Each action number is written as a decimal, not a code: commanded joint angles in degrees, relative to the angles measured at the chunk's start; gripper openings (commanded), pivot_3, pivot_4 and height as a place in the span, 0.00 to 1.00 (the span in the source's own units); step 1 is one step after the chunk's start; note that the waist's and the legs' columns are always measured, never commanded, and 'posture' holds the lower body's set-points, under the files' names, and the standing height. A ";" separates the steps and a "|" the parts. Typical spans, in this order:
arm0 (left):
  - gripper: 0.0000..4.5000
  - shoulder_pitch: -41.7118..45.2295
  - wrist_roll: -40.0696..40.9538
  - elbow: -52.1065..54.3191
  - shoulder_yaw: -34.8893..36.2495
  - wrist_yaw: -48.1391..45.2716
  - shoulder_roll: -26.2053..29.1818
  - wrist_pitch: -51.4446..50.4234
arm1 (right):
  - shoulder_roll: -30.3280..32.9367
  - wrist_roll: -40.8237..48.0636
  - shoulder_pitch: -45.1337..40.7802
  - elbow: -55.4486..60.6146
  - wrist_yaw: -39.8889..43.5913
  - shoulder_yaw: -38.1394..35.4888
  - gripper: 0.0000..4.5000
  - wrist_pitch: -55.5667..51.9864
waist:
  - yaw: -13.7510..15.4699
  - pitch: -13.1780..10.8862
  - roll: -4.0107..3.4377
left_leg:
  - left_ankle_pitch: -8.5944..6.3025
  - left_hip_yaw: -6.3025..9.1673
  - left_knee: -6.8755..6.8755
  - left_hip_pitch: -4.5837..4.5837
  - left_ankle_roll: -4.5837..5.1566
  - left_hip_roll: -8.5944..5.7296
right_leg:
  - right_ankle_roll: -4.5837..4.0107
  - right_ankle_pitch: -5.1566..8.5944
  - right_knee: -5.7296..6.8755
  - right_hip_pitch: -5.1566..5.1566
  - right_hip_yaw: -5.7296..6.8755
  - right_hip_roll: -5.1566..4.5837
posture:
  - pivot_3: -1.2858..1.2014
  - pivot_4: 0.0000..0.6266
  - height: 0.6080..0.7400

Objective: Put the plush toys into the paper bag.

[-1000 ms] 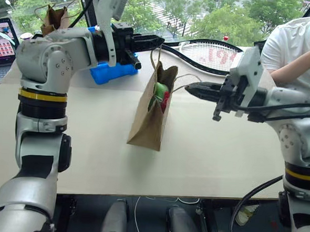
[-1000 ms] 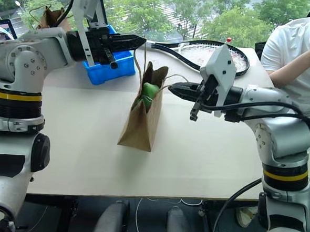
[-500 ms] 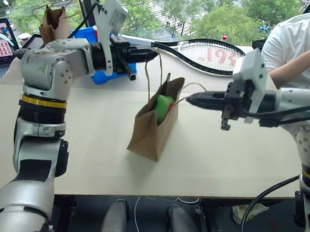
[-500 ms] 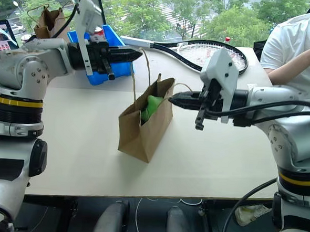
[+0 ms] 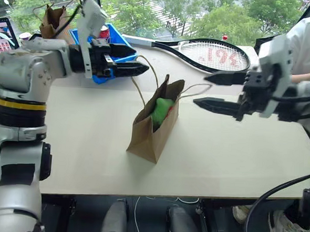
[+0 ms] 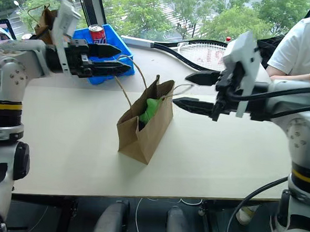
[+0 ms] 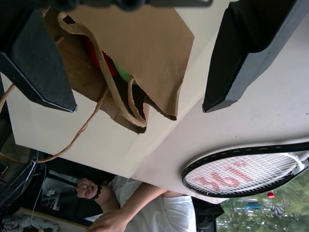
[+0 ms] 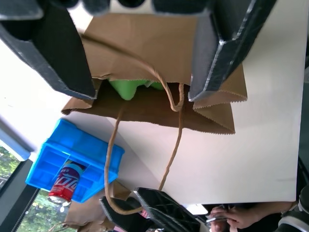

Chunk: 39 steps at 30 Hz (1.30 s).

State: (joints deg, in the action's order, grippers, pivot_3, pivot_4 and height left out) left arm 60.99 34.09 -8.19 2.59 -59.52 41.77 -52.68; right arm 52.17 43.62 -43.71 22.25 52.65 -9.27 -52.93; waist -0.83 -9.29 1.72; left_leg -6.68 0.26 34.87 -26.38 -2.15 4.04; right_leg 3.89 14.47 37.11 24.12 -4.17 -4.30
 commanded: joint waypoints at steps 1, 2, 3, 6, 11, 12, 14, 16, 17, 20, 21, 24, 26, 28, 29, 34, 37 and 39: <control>1.00 -3.63 4.86 4.36 7.54 -4.01 3.56 1.45 | 3.11 7.03 -1.96 -1.64 0.29 -7.41 0.93 -5.12 | -0.04 0.00 -0.01 | 0.00 0.00 0.00 0.00 0.00 0.00 | 0.00 0.01 0.00 0.00 0.00 0.00 | 0.52 0.24 1.00; 1.00 -5.04 5.89 4.63 8.92 -5.00 4.44 1.20 | 3.92 8.57 -1.83 -1.81 0.44 -8.18 0.93 -6.53 | -0.15 0.00 -0.01 | 0.00 -0.01 -0.03 0.00 0.00 0.00 | -0.01 0.01 0.00 0.00 0.00 -0.02 | 0.52 0.24 1.00; 1.00 -8.39 5.69 5.95 9.60 -6.95 6.20 2.50 | 4.76 10.73 -0.95 -1.74 0.71 -9.12 0.93 -8.45 | -0.26 -0.01 -0.02 | 0.00 -0.01 -0.04 0.02 0.01 0.00 | -0.02 0.01 0.00 0.00 0.00 -0.02 | 0.52 0.24 1.00; 1.00 -23.34 1.99 11.92 10.14 -11.58 11.58 8.80 | 8.15 12.86 6.35 1.63 2.82 -9.74 0.81 -11.26 | -0.44 0.00 -0.02 | -0.01 -0.02 -0.10 0.11 0.01 0.03 | -0.07 0.03 0.03 -0.01 0.00 -0.01 | 0.52 0.24 1.00; 1.00 -39.83 8.24 23.28 15.91 -10.64 11.65 6.51 | 6.83 10.53 14.20 5.86 -0.13 -6.05 0.48 -8.76 | -0.15 -0.12 0.05 | -0.03 -0.13 0.00 -0.02 0.05 0.05 | -0.24 0.02 0.07 0.14 0.01 -0.07 | 0.52 0.24 1.00; 1.00 -42.25 9.63 26.01 16.95 -9.13 10.59 5.69 | 5.82 8.37 15.28 6.39 -1.34 -3.94 0.39 -7.39 | -0.07 -0.12 0.06 | -0.02 -0.13 0.03 -0.01 0.05 0.07 | -0.29 0.02 0.03 0.08 0.01 -0.07 | 0.52 0.24 1.00; 1.00 -45.27 11.98 30.71 17.97 -4.94 8.02 4.61 | 3.51 2.65 16.37 6.29 -3.85 0.90 0.27 -3.20 | 0.12 -0.12 0.07 | -0.03 -0.15 0.14 0.03 0.04 0.09 | -0.42 0.11 0.00 -0.03 0.03 -0.10 | 0.52 0.24 1.00; 1.00 -46.48 14.19 34.23 18.25 -0.71 5.89 3.04 | 1.15 -1.90 16.24 5.02 -5.59 4.76 0.10 0.37 | 0.22 -0.13 0.08 | -0.03 -0.21 0.23 0.05 0.04 0.09 | -0.55 0.19 -0.05 -0.07 0.02 -0.12 | 0.52 0.24 1.00; 1.00 -46.70 15.23 35.96 18.03 1.57 4.77 2.28 | -0.24 -3.69 16.03 4.41 -6.14 6.55 0.01 1.86 | 0.26 -0.13 0.08 | 0.00 -0.22 0.23 0.02 0.04 0.08 | -0.52 0.18 -0.05 -0.06 0.02 -0.12 | 0.52 0.24 1.00; 1.00 -47.19 15.48 38.96 16.56 6.86 2.98 1.28 | -4.53 -7.60 14.79 2.74 -7.92 10.73 0.01 5.11 | 0.11 -0.14 0.09 | 0.09 -0.21 0.28 0.01 0.14 0.08 | -0.33 0.12 -0.03 -0.05 0.01 -0.10 | 0.52 0.24 1.00; 1.00 -47.37 15.55 40.05 15.90 9.15 2.04 0.95 | -6.19 -9.68 14.30 1.86 -8.55 12.83 0.01 6.75 | 0.05 -0.13 0.09 | 0.10 -0.21 0.27 0.02 0.16 0.08 | -0.32 0.10 -0.03 -0.07 0.01 -0.08 | 0.52 0.24 1.00; 1.00 -47.94 15.33 42.10 14.43 13.76 0.28 0.77 | -9.64 -13.92 13.48 -0.02 -9.23 16.64 0.01 9.96 | -0.16 -0.13 0.09 | 0.11 -0.18 0.25 0.06 0.17 0.08 | -0.11 -0.06 0.00 -0.07 -0.01 -0.05 | 0.52 0.24 1.00; 1.00 -48.29 14.96 42.91 13.01 16.08 -0.51 0.90 | -11.96 -15.36 13.02 -1.11 -9.80 17.47 0.01 11.62 | -0.11 -0.13 0.09 | 0.11 -0.16 0.22 0.06 0.17 0.08 | -0.20 -0.22 0.01 -0.06 -0.01 -0.03 | 0.52 0.24 1.00; 1.00 -48.24 15.25 43.83 11.21 18.47 -1.80 0.81 | -14.23 -16.60 12.64 -2.01 -10.16 18.46 0.01 13.06 | -0.05 -0.13 0.09 | 0.11 -0.17 0.19 0.04 0.17 0.08 | -0.19 -0.21 -0.01 -0.05 -0.01 -0.03 | 0.52 0.24 1.00; 1.00 -48.18 15.78 44.37 10.36 19.43 -2.32 0.51 | -15.39 -17.11 12.50 -2.40 -10.29 18.93 0.01 13.56 | -0.01 -0.13 0.09 | 0.11 -0.17 0.20 0.04 0.17 0.08 | -0.18 -0.21 -0.01 -0.07 -0.01 -0.03 | 0.52 0.24 1.00; 1.00 -47.38 16.65 45.13 8.18 22.49 -3.32 -0.06 | -19.39 -19.29 11.96 -3.64 -10.50 20.66 0.01 15.23 | 0.02 -0.13 0.09 | 0.11 -0.15 0.19 0.04 0.17 0.08 | -0.18 -0.21 -0.01 -0.08 -0.01 -0.02 | 0.52 0.24 1.00; 1.00 -46.54 16.60 45.23 6.47 24.51 -4.62 -0.21 | -21.35 -20.11 12.09 -4.00 -10.74 21.27 0.01 15.69 | 0.00 -0.13 0.09 | 0.11 -0.15 0.19 0.05 0.17 0.08 | -0.19 -0.21 -0.01 -0.07 -0.01 -0.01 | 0.52 0.24 1.00; 1.00 -45.73 16.13 44.84 5.43 26.51 -5.96 -0.20 | -22.34 -20.57 12.29 -4.15 -10.80 21.46 0.01 15.78 | 0.02 -0.13 0.09 | 0.11 -0.15 0.19 0.05 0.17 0.08 | -0.20 -0.21 -0.01 -0.07 -0.01 -0.01 | 0.52 0.24 1.00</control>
State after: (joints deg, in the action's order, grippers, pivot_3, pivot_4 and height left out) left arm 13.82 49.71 35.19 8.73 -34.62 36.32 -52.96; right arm 30.20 23.48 -30.69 17.30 42.08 12.76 -38.95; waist -0.81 -9.42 1.81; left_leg -6.57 0.10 35.06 -26.33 -1.98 4.12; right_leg 3.70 14.26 37.10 24.04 -4.18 -4.31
